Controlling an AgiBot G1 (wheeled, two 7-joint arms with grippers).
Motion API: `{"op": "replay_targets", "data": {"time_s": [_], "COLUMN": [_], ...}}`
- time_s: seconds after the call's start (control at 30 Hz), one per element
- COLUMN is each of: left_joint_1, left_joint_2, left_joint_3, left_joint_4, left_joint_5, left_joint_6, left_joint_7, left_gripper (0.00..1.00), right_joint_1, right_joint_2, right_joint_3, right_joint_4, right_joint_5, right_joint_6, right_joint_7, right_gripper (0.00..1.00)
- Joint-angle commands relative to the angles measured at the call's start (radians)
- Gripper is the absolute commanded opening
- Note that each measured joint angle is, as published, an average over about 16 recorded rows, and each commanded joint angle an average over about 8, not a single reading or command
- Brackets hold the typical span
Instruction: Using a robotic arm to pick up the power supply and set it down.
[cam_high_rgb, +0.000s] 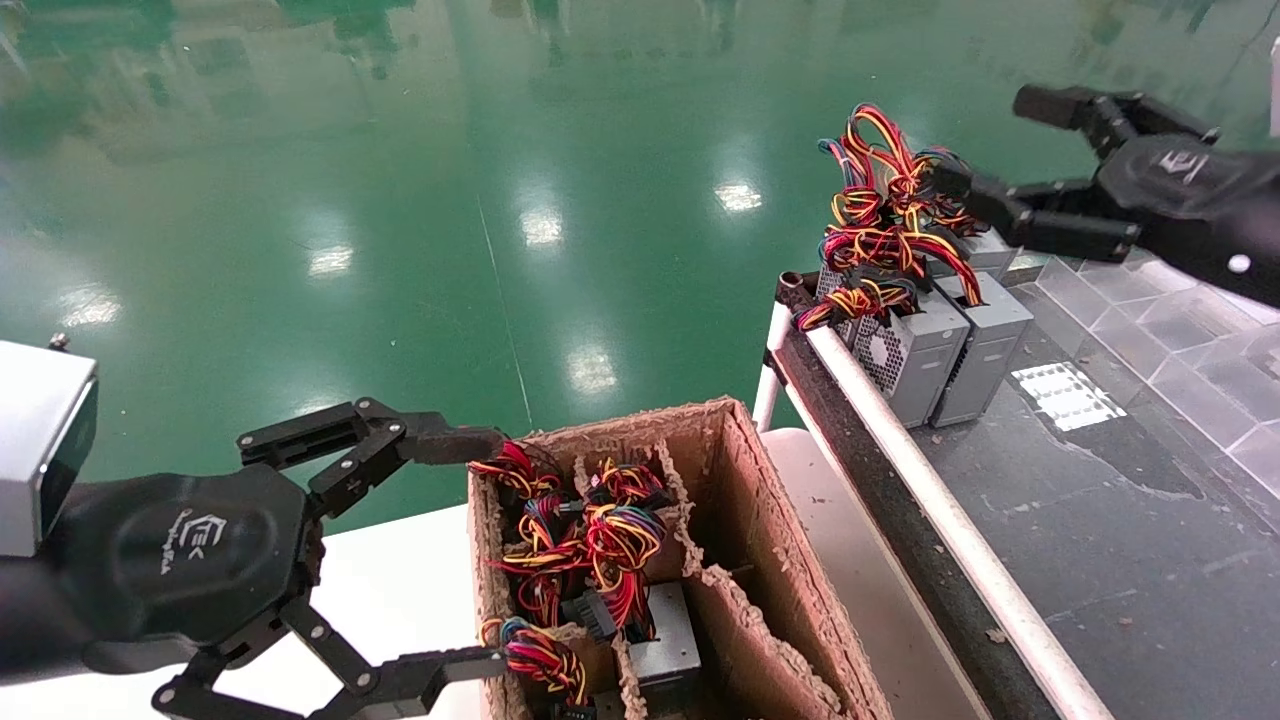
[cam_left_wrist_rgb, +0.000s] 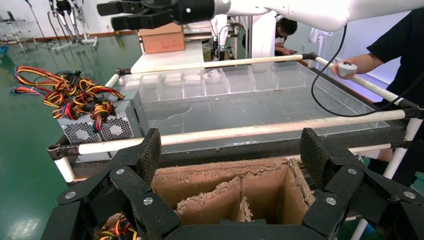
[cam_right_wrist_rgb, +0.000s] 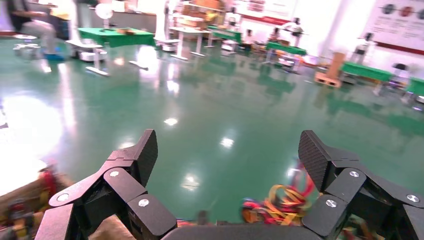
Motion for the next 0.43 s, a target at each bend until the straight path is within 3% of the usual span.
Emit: {"op": "replay_targets", "data": {"time_s": [0.03,0.43], "left_joint_1": [0.000,0.000], "left_joint_2": [0.000,0.000], "left_joint_3": [0.000,0.001], "left_joint_4": [0.000,0.000], "left_joint_5": [0.000,0.000], "left_joint_6": [0.000,0.000], "left_joint_7": [0.000,0.000], "left_gripper": [1.00,1.00], "right_joint_1": [-0.026,-0.163], "right_joint_2": [0.009,0.059], "right_joint_3": [0.002,0.012], "right_joint_4": [0.044,0.275], "right_joint_5": [0.014,0.088], "right_joint_6": [-0.012,-0.075], "right_joint_7": [0.015,0.096], "right_gripper": [1.00,1.00]}}
